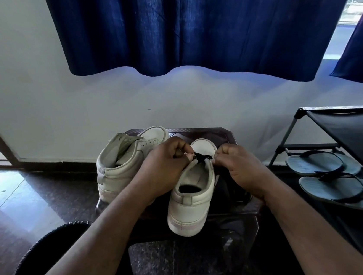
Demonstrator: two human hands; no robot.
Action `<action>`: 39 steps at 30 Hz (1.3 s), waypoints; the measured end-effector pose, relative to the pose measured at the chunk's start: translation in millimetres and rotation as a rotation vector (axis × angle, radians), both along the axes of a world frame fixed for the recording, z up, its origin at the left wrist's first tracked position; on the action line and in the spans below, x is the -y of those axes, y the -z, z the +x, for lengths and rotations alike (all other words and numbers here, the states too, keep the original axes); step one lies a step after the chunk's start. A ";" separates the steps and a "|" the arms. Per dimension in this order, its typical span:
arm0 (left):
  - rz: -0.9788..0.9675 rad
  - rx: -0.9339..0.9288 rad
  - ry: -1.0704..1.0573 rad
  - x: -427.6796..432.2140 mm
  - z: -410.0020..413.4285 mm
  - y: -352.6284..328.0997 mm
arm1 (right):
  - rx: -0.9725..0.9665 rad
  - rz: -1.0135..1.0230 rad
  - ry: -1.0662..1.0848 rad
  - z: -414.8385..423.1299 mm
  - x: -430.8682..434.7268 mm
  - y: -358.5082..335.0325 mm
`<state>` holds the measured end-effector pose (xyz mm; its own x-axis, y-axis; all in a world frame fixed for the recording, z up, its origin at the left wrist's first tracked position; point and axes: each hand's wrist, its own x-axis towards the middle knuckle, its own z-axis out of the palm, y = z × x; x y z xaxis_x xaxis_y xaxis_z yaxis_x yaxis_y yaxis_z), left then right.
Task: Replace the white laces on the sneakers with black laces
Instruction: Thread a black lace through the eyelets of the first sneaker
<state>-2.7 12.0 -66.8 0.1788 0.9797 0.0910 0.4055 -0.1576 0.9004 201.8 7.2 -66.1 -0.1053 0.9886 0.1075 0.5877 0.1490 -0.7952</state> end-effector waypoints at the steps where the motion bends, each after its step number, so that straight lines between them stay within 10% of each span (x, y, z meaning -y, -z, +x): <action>1: -0.002 0.007 -0.010 -0.4 0.1 0.3 | -0.146 -0.089 0.055 0.2 1.0 0.2; 15: -0.105 0.096 -0.132 5.2 7.2 -8.6 | -1.151 0.041 0.054 15.2 12.6 -35.4; 22: 0.182 -0.055 -0.191 5.8 12.2 -12.6 | -0.877 0.121 0.041 -0.3 25.2 -43.7; 31: 0.044 0.393 0.252 16.2 32.6 -34.0 | -0.760 0.248 -0.048 -12.2 40.0 -53.2; 36: 0.248 -0.141 -0.040 -3.7 18.9 -23.5 | -0.945 0.286 -0.005 -2.1 40.3 -60.6; 39: 0.222 -0.009 -0.118 -7.4 11.1 -20.4 | -1.039 0.291 0.004 4.8 39.8 -67.2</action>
<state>8.4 19.4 -46.4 0.0659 0.9500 0.3053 0.4412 -0.3022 0.8450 206.6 -32.6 1.2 0.1768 0.9106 0.3735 -0.3535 0.4129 -0.8394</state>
